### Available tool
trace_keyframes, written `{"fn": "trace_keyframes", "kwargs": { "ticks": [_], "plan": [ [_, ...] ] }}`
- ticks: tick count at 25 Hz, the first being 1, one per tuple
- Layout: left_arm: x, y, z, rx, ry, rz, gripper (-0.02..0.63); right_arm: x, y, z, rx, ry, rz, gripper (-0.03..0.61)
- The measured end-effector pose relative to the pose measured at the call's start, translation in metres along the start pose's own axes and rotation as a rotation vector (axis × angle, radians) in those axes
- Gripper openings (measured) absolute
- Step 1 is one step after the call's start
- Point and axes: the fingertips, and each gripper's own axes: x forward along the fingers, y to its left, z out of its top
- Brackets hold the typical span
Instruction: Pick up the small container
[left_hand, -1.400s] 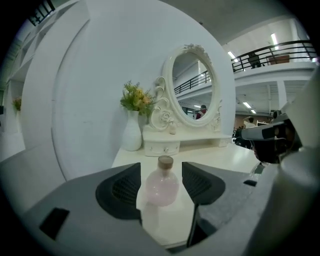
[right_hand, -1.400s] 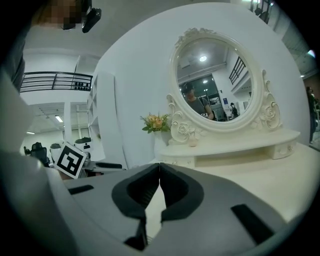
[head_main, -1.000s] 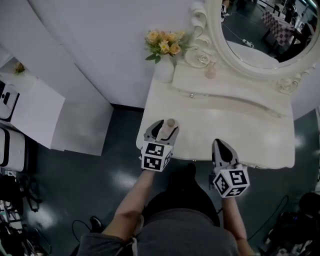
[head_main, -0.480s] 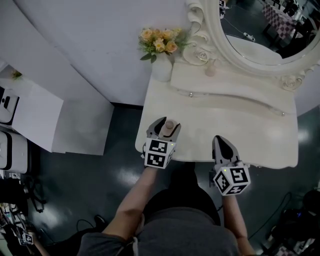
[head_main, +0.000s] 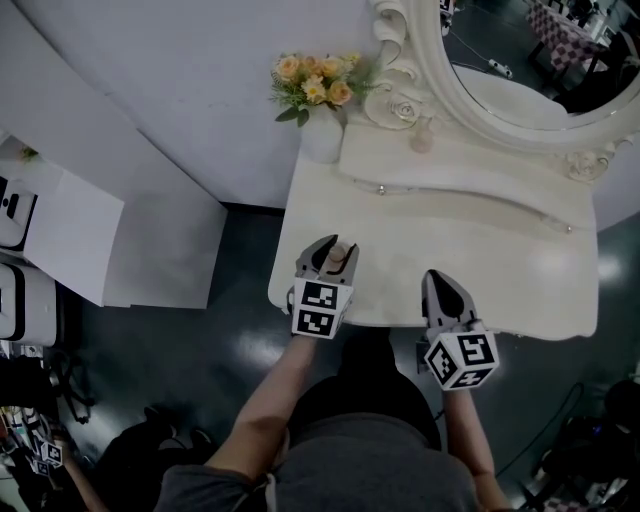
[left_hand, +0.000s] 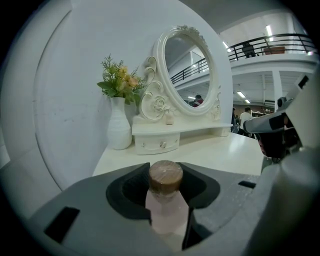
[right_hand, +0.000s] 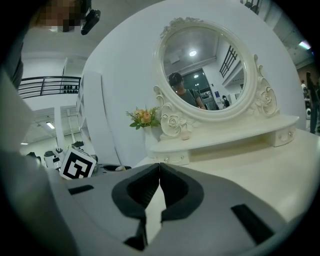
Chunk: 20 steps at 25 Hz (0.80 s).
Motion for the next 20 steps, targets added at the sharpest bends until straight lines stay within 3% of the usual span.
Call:
{"fn": "trace_keyframes", "kwargs": {
  "ticks": [20],
  "plan": [
    [0.003,0.000,0.000,0.023,0.003,0.019,0.120,0.014,0.002,-0.002,0.003,0.020,0.050,0.006]
  ]
}}
